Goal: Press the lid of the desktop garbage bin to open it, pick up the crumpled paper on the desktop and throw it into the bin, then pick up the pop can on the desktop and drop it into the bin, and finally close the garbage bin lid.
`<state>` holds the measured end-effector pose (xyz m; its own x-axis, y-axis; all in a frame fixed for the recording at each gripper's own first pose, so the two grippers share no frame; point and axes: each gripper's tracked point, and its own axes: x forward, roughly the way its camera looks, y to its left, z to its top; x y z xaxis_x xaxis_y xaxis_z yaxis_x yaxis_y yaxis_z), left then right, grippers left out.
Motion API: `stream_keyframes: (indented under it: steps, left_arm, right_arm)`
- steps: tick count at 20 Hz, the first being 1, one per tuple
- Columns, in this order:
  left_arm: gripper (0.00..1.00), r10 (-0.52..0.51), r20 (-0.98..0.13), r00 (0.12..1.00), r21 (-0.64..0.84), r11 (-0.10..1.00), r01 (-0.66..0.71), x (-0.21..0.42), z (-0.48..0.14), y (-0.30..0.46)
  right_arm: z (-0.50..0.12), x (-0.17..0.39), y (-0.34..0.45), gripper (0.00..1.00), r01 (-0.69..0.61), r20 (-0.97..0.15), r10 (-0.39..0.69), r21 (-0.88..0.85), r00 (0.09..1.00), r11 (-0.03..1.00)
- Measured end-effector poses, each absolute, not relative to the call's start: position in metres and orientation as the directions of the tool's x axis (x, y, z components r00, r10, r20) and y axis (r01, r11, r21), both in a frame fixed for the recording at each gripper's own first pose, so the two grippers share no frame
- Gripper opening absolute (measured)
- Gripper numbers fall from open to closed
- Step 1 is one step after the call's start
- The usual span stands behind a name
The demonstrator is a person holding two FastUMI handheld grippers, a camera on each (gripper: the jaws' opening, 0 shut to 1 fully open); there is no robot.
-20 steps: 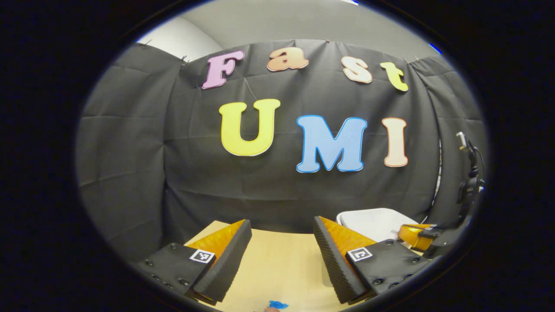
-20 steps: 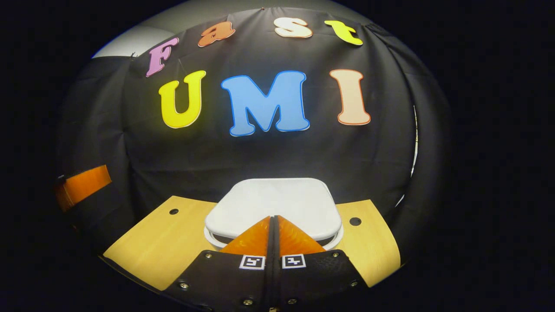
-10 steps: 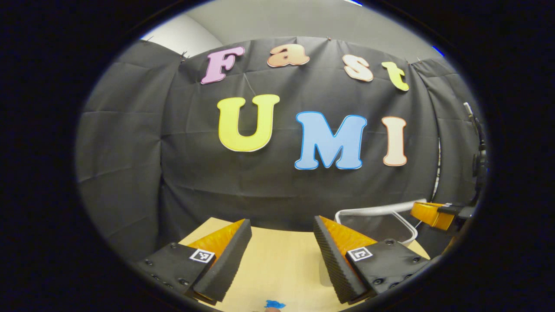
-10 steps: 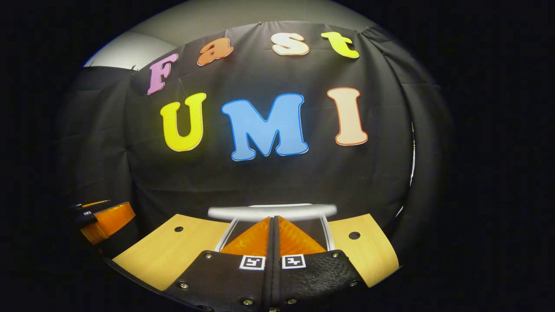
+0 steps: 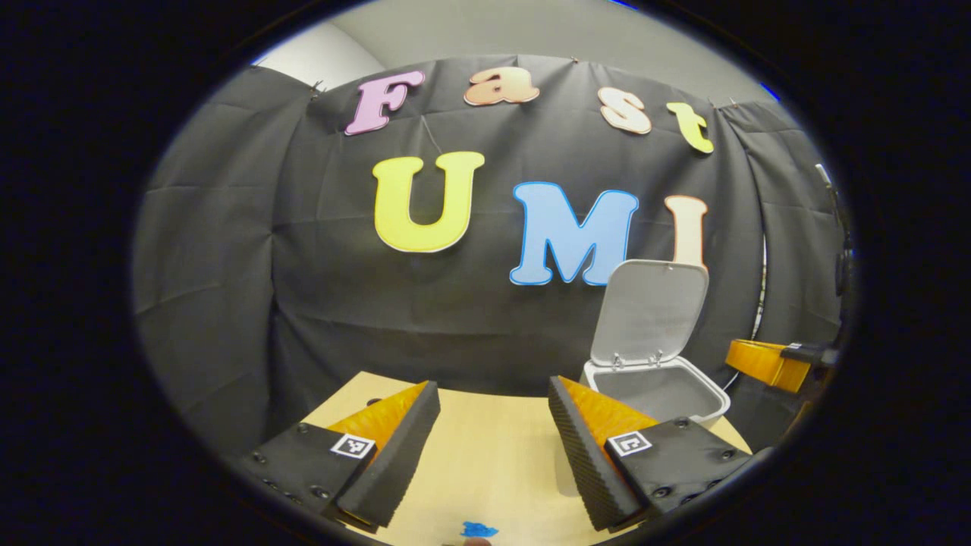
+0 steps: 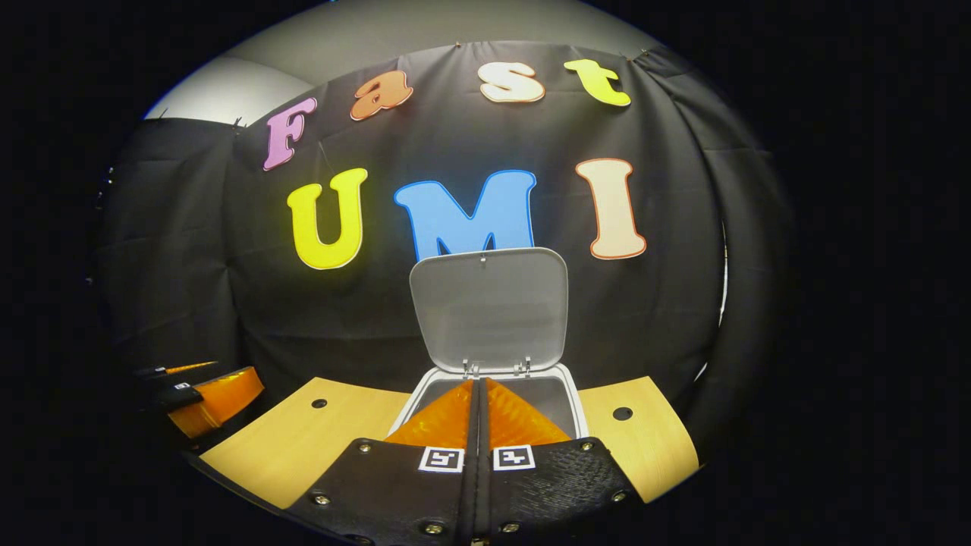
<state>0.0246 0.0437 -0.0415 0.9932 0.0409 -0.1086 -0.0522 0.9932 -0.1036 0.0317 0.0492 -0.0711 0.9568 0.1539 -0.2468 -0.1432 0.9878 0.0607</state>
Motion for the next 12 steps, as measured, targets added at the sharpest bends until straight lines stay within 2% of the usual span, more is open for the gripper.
stream_keyframes:
  steps: [6,7,9,10,11,12]
  left_arm:
    - [1.0,0.016,-0.138,0.99,-0.072,0.997,-0.026,0.041,-0.077,0.06]
    - [0.96,0.006,-0.146,0.989,-0.054,0.998,-0.014,0.042,-0.089,0.061]
    - [0.96,-0.007,-0.172,0.985,-0.025,1.0,0.002,0.04,-0.115,0.061]
    - [1.0,-0.012,-0.188,0.982,-0.021,1.0,0.009,0.039,-0.13,0.06]
    - [0.96,-0.022,-0.207,0.978,-0.023,1.0,0.017,0.037,-0.145,0.058]
    - [0.96,-0.028,-0.23,0.973,-0.027,0.999,0.022,0.035,-0.162,0.057]
  right_arm:
    - [-0.069,0.023,0.046,0.0,-0.144,-0.245,0.151,0.045,0.958,0.988]
    - [-0.068,0.021,0.044,0.0,-0.144,-0.245,0.15,0.043,0.958,0.989]
    - [-0.069,0.019,0.043,0.0,-0.141,-0.247,0.147,0.042,0.958,0.989]
    - [-0.071,0.019,0.041,0.0,-0.139,-0.251,0.144,0.039,0.957,0.99]
    - [-0.071,0.018,0.041,0.0,-0.137,-0.253,0.141,0.036,0.957,0.99]
    - [-0.071,0.018,0.04,0.0,-0.135,-0.255,0.139,0.035,0.957,0.99]
